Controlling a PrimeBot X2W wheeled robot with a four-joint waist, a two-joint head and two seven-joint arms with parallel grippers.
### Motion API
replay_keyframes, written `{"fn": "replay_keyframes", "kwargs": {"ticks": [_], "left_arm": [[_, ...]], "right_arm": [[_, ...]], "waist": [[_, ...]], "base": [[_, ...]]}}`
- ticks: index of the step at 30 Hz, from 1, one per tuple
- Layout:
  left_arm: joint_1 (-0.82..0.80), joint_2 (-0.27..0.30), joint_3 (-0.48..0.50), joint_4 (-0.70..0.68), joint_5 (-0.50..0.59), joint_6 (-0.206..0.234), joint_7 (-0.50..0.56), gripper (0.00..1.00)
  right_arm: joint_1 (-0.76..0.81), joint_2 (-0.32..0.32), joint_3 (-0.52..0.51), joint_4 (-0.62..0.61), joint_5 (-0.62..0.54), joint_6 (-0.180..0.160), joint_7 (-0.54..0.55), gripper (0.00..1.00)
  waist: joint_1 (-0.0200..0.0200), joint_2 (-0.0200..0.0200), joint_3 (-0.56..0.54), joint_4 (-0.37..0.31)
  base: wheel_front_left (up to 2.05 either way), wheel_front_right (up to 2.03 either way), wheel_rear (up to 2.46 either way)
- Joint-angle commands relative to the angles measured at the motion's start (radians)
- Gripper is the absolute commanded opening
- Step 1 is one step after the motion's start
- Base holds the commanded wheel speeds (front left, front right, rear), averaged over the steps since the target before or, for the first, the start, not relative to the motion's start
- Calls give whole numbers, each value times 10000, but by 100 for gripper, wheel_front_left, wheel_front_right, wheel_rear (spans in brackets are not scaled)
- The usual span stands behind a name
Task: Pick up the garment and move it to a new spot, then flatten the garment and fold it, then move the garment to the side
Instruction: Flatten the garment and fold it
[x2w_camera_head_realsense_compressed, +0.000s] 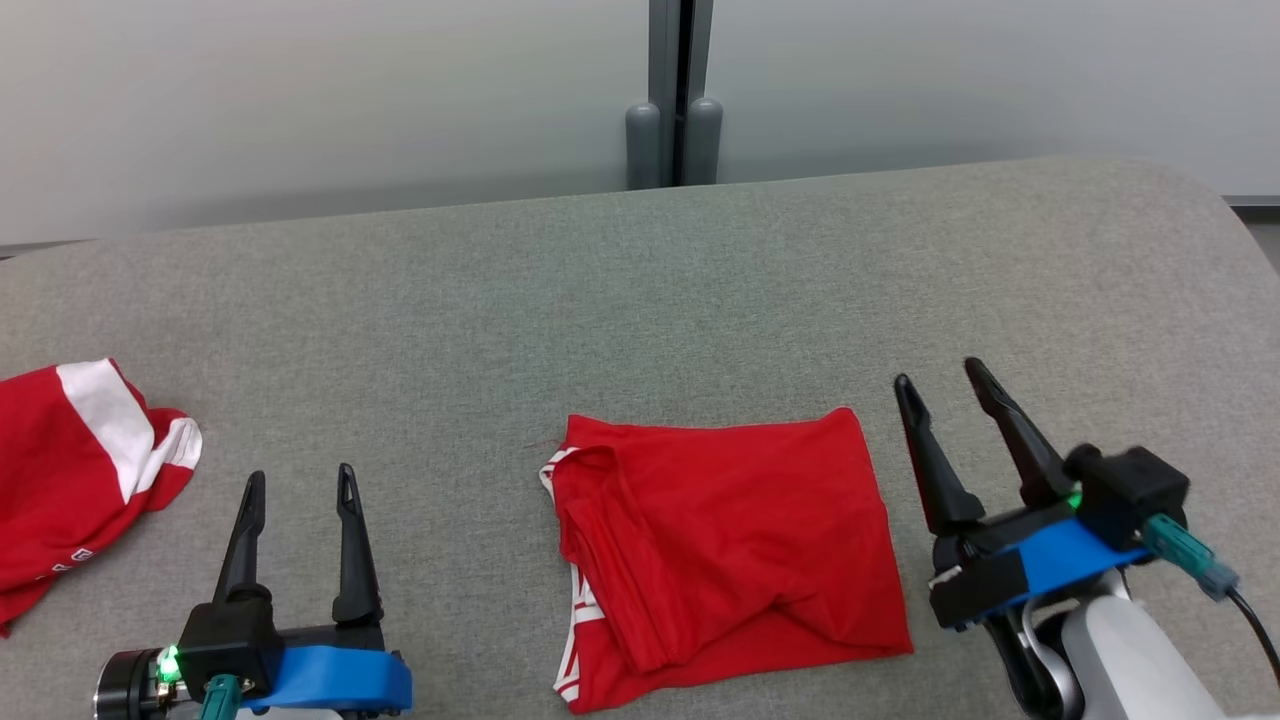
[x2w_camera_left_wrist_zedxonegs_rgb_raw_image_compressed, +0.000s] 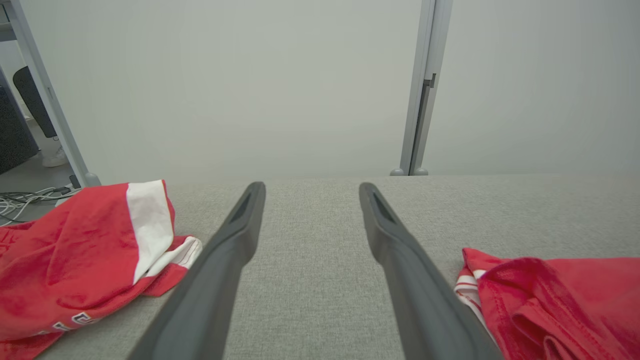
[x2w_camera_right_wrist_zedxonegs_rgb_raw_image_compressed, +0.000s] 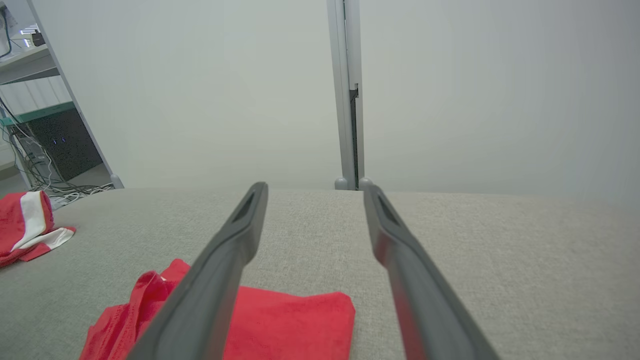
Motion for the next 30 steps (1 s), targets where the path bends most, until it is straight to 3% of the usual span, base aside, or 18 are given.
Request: {"fn": "replay_keyframes", "kwargs": {"ticks": [1,11,20,30], "left_arm": [[52,-5,38,-10,19,-32,-44,100],[206,-5,83,47,79,-83,-46,100],[301,-5,25,163,91,-201,-46,100],[409,-4,-1854,1070,-336,-1013,-44,100]], "right_arm": [[278,59,-153,-156,-135,3,-26,100],[1947,567,-1157,-1045,-822,2,-27,100],[2309,863,-1414,-1020,-1077,2,-27,100],[2256,885,-1363,-843,-1153,2,-28,100]], "waist": [[0,0,-43,-41],[0,0,-263,8],[0,0,-384,43],[0,0,-590,103]], "base": [[0,0,0],[0,0,0],[0,0,0],[0,0,0]]}}
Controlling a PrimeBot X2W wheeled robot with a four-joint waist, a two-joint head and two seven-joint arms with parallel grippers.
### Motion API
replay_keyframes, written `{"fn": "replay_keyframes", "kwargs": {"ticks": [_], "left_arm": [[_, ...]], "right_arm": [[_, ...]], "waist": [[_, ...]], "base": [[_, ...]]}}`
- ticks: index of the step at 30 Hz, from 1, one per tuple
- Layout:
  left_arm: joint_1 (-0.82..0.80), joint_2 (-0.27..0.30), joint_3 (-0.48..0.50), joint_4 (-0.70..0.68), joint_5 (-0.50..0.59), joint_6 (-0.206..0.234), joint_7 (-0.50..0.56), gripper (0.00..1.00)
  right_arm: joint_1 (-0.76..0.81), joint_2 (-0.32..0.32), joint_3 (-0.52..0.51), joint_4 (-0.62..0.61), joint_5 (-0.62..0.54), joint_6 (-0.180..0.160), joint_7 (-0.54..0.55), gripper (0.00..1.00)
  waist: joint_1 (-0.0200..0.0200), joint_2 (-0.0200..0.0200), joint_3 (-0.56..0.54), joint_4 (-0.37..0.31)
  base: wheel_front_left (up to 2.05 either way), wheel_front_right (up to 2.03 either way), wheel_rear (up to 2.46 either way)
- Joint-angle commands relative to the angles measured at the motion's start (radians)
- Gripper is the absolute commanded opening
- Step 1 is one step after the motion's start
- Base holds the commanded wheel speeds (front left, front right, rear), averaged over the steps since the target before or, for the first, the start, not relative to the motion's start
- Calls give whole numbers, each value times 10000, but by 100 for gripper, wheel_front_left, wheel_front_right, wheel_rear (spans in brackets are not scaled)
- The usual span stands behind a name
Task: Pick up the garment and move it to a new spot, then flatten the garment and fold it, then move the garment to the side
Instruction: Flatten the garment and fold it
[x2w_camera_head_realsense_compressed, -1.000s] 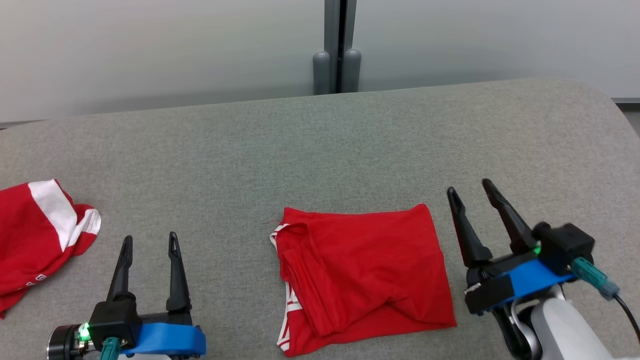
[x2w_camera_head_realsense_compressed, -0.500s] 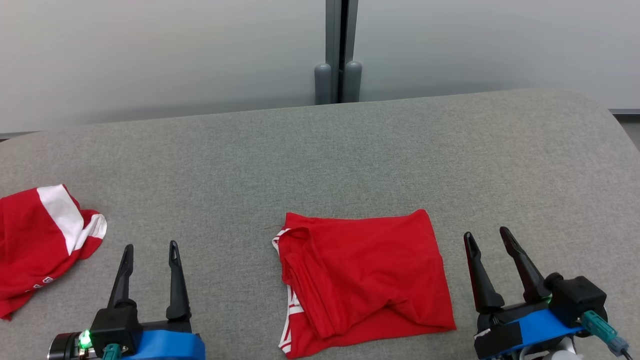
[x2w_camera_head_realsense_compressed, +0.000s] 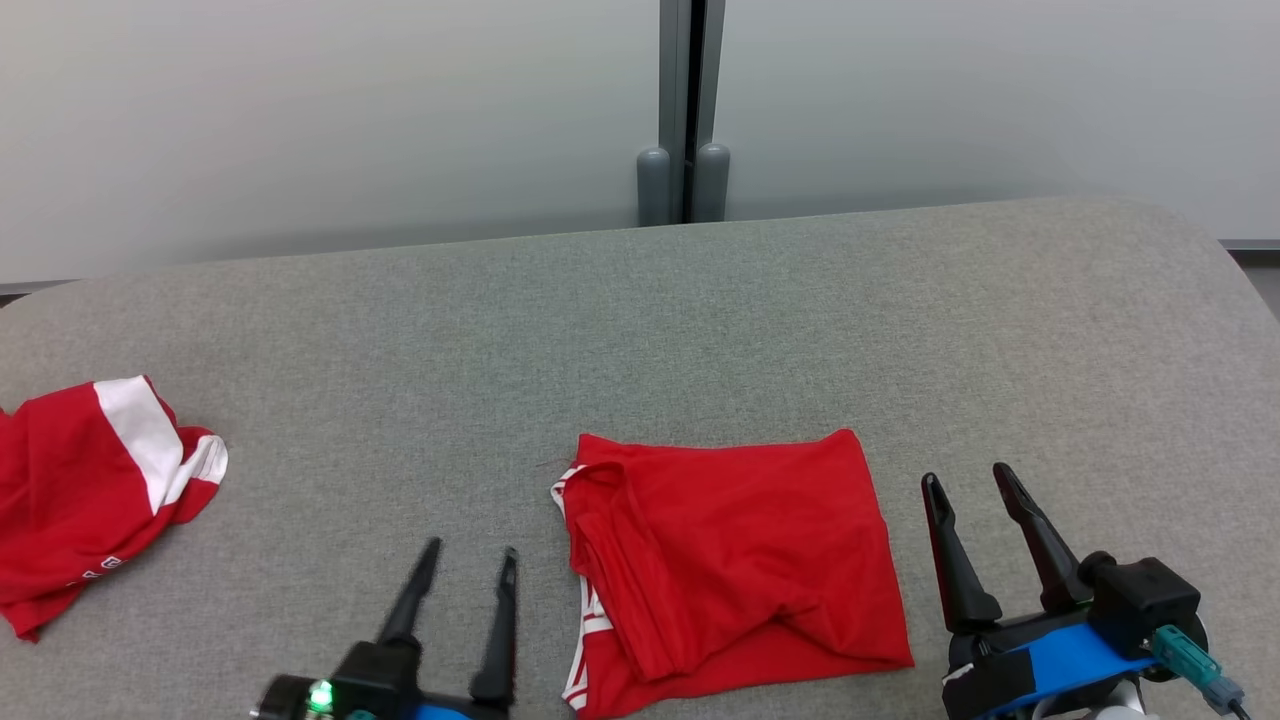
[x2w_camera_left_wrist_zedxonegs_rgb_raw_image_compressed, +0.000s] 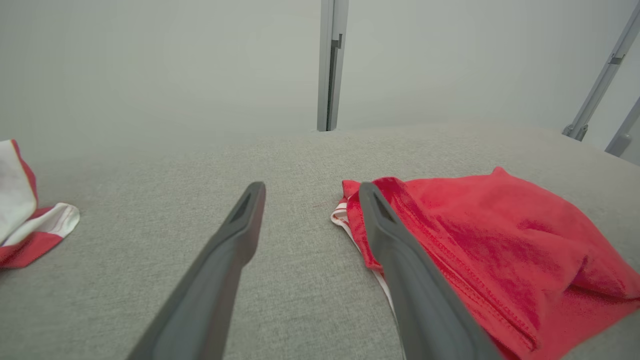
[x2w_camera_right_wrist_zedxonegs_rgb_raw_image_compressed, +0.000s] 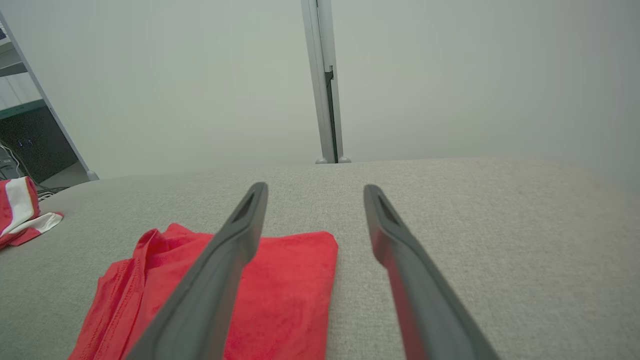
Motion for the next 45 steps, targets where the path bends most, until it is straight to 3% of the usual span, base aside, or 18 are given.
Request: {"fn": "replay_keyframes", "kwargs": {"ticks": [1,9,21,35,36,38,39,45], "left_arm": [[67,-4,-324,165,-256,-139,-44,100],[-276,3,-1930,1261,-785,-483,-36,100],[-890,384,-4105,2315,-1968,-490,-36,100],[-1726,296,-4879,3286,-2398,-492,-36,100],[-1779,271,-4936,3380,-2428,-492,-36,78],[-1941,238,-4990,3533,-2434,-492,-36,13],[-1993,217,-4987,3598,-2449,-492,-36,0],[-1915,246,-4417,3457,-2315,-493,-36,0]], "right_arm": [[42,12,22,40,-34,2,-28,100],[51,-84,79,72,49,2,-28,100],[-88,-87,112,166,157,2,-28,100],[-285,-129,121,212,210,2,-28,100],[-292,-125,129,217,207,2,-28,100],[-311,-116,152,232,201,2,-28,100],[-322,-112,162,239,200,2,-28,100],[-283,-138,135,286,246,2,-28,100]], "waist": [[0,0,-14,-11],[0,0,53,-84],[0,0,300,-309],[0,0,570,-447],[0,0,581,-444],[0,0,598,-449],[0,0,601,-454],[0,0,584,-444]], "base": [[0,0,0],[0,0,0],[0,0,0],[0,0,0],[0,0,0],[0,0,0],[0,0,0],[0,0,0]]}}
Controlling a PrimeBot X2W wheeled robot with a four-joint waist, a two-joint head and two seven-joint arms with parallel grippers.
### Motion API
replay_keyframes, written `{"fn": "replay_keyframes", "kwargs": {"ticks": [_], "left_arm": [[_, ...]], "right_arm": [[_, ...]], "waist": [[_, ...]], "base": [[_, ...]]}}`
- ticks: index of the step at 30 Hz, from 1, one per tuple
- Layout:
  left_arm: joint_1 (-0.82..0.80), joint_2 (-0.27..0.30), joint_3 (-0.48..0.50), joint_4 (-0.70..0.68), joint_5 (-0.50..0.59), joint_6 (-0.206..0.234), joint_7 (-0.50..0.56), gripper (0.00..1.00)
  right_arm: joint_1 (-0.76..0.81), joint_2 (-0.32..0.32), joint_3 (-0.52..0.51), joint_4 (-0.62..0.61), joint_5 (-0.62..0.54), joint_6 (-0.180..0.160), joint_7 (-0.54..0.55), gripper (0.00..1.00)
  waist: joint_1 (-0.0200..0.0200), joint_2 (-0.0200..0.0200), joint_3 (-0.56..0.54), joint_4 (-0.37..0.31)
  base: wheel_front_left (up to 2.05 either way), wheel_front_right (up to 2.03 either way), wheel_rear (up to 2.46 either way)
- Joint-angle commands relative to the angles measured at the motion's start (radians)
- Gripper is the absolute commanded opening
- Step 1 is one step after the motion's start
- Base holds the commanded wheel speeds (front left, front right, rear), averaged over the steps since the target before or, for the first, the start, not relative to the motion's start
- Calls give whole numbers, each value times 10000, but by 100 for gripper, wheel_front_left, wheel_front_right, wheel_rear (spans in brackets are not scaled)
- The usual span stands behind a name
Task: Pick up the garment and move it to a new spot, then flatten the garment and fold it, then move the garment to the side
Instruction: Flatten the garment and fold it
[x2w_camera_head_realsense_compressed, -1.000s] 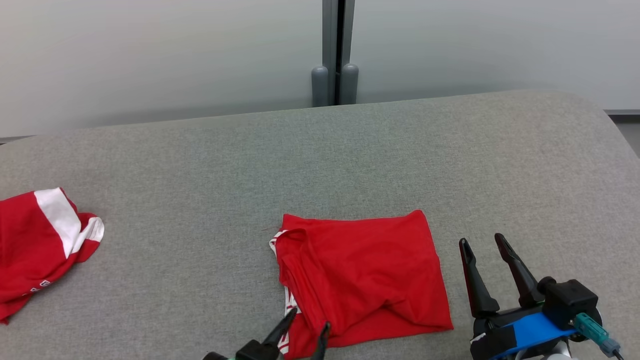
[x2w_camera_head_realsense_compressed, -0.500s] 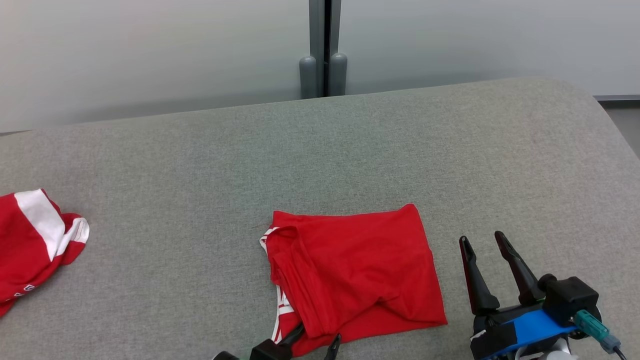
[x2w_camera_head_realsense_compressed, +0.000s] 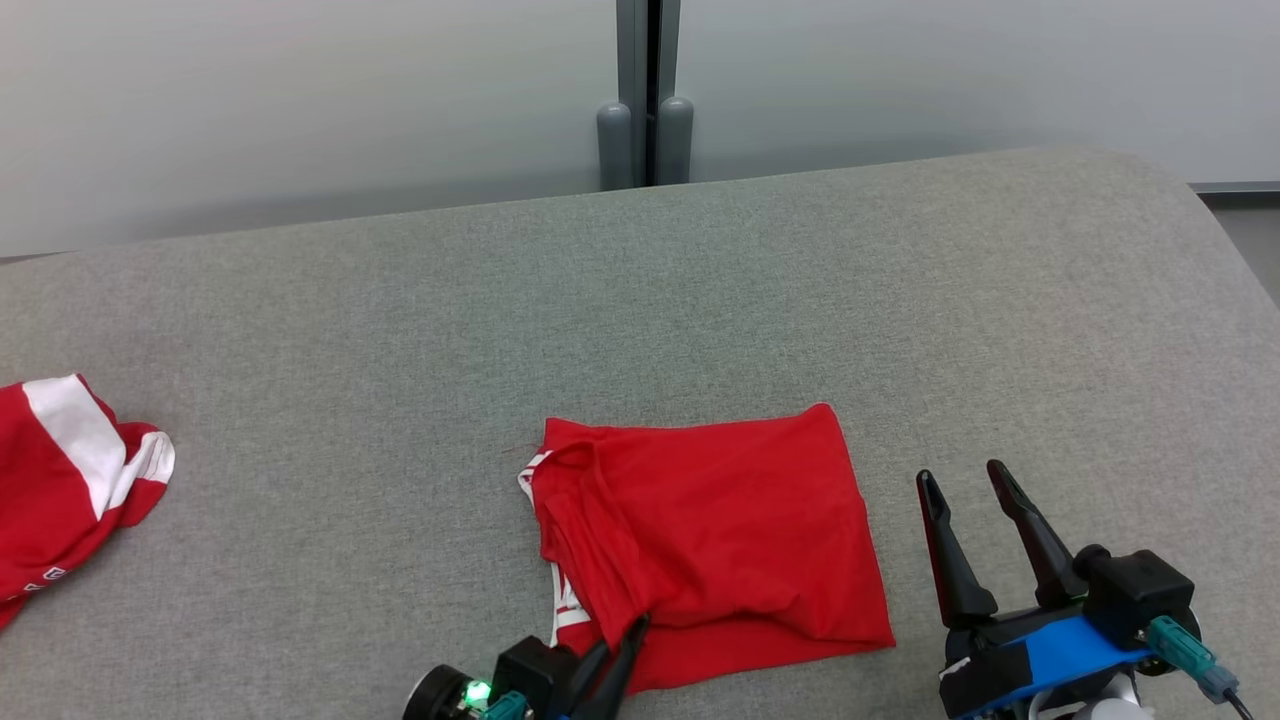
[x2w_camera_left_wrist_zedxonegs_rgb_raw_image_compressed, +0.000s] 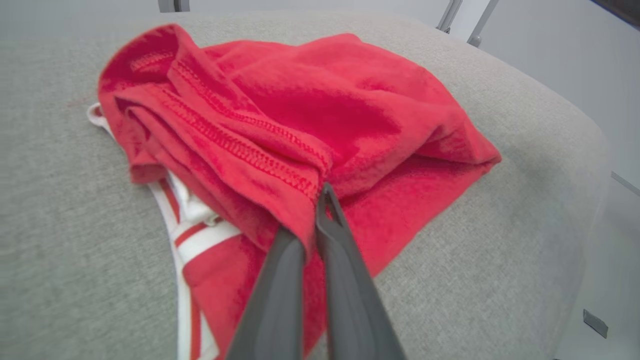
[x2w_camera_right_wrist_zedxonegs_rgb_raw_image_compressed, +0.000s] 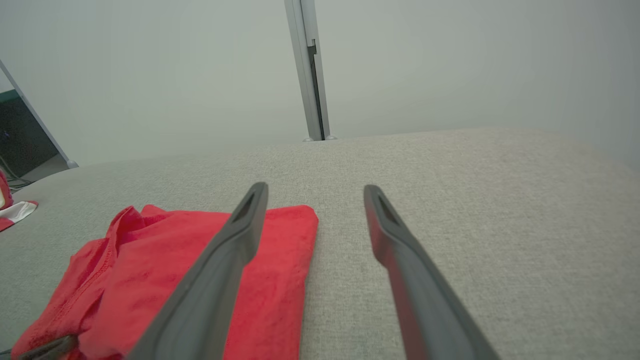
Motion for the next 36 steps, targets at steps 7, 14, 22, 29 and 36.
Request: {"fn": "replay_keyframes", "kwargs": {"ticks": [7,14,22,29,36], "left_arm": [[574,358,318,-636,384,-6,-25,0],[833,340,313,-756,358,-6,-25,5],[1074,234,1171,-1874,617,311,-25,100],[1361,308,2543,-3009,970,828,-25,100],[1716,396,4125,-4079,1379,1257,-25,100]], "right_arm": [[59,-65,-152,87,80,2,-28,100],[71,-14,-166,196,68,2,-28,100],[31,-79,-245,270,74,2,-28,100],[-8,-85,-345,180,-41,2,-28,100],[207,-55,-463,4,-163,2,-28,100]], "waist": [[-1,0,-22,124],[-1,0,-68,184],[-1,0,-280,175],[-1,0,-553,251],[-1,0,-838,380]], "base": [[0,0,0],[0,0,0],[0,0,0],[0,0,0],[0,0,0]]}}
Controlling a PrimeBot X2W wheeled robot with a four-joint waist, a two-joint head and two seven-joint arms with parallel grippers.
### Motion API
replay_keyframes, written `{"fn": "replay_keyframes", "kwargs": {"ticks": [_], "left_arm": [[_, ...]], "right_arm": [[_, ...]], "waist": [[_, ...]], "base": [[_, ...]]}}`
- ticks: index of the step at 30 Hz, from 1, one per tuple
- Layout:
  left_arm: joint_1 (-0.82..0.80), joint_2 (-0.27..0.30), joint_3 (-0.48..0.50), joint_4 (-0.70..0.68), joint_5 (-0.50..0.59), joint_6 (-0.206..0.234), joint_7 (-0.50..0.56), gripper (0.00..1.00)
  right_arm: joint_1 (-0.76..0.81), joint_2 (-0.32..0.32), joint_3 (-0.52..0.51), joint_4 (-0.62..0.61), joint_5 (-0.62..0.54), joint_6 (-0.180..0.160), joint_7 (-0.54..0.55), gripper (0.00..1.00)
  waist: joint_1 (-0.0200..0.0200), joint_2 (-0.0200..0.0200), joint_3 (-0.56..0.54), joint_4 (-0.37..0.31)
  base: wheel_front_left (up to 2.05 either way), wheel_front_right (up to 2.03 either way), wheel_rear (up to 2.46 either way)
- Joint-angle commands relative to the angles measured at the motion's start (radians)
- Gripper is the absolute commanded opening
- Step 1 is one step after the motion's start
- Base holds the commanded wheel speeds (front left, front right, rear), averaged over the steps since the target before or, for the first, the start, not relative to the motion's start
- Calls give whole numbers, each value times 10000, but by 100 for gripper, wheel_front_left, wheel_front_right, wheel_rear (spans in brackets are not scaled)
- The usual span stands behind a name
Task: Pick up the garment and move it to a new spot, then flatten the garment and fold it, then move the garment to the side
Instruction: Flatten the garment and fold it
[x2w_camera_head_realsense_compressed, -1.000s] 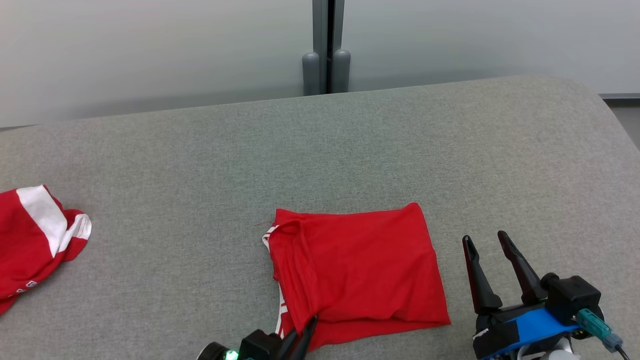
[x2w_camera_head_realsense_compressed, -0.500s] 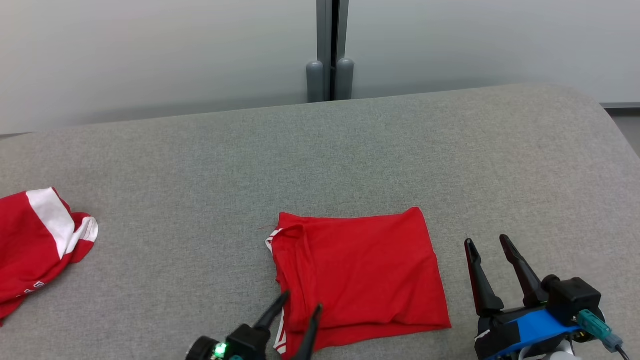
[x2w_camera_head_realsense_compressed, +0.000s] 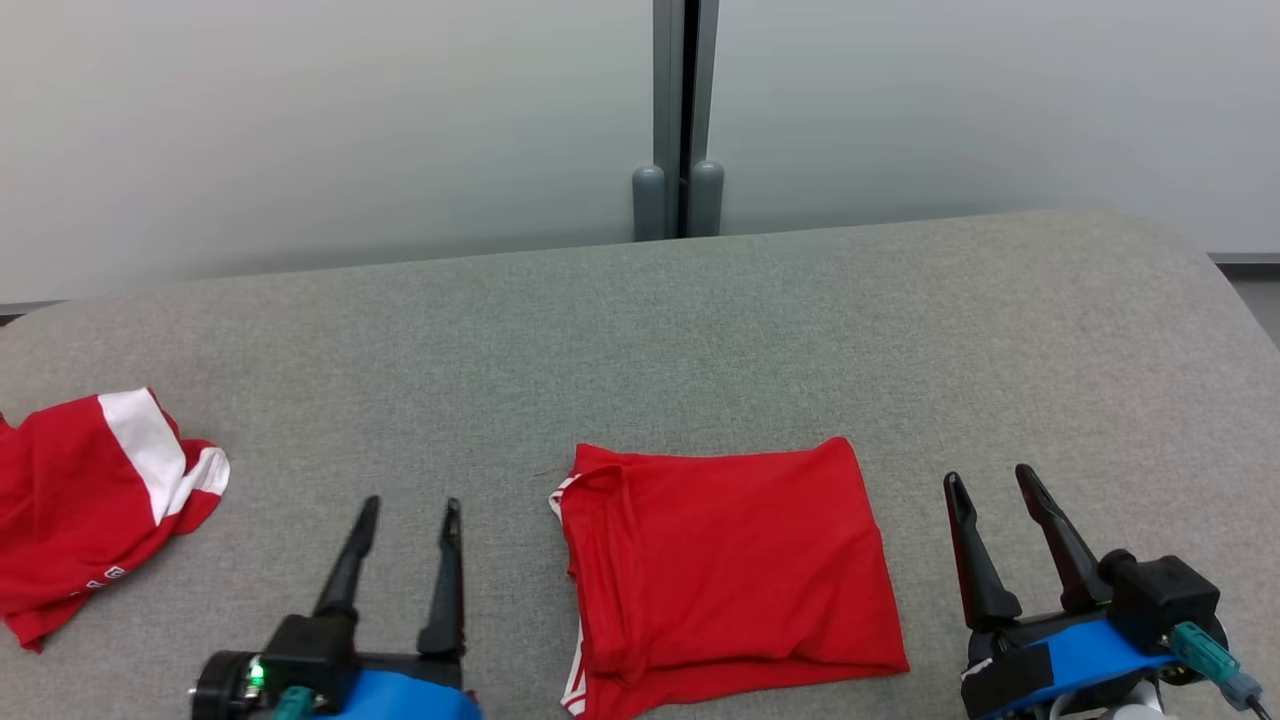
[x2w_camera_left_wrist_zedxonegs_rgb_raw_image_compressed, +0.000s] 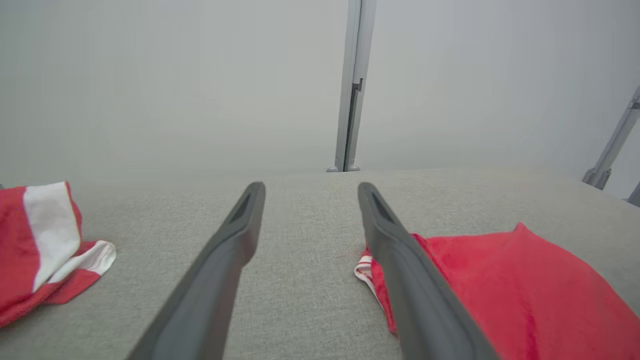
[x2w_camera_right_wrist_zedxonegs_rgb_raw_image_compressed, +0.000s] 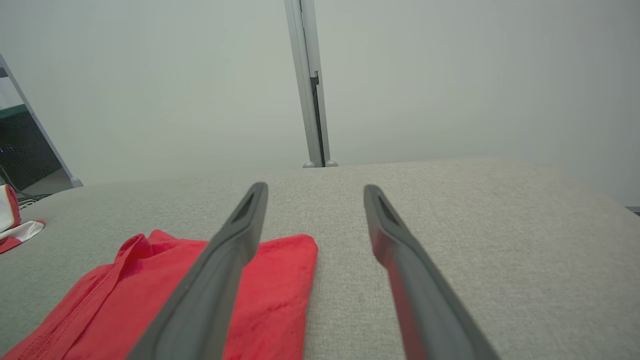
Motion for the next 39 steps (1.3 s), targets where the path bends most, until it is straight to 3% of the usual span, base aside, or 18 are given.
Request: {"fn": "replay_keyframes", "kwargs": {"ticks": [1,10,14,31,39], "left_arm": [[149,44,268,-172,142,85,-25,100],[710,-85,1811,-983,595,237,-25,100],[832,-92,2182,-934,745,90,-25,100],[954,-31,2952,-480,808,-688,-25,100],[763,-121,3030,-365,979,-662,-25,100]], "right_arm": [[158,-15,-34,-70,-85,2,-28,100],[606,79,-258,-366,-350,2,-28,100],[779,117,-377,-486,-438,2,-28,100],[1092,286,-374,-260,-986,2,-28,100],[965,312,-306,-56,-1093,2,-28,100]], "waist": [[0,0,-56,23],[0,0,-341,197],[0,0,-432,271],[0,0,-618,441],[0,0,-593,446]], "base": [[0,0,0],[0,0,0],[0,0,0],[0,0,0],[0,0,0]]}}
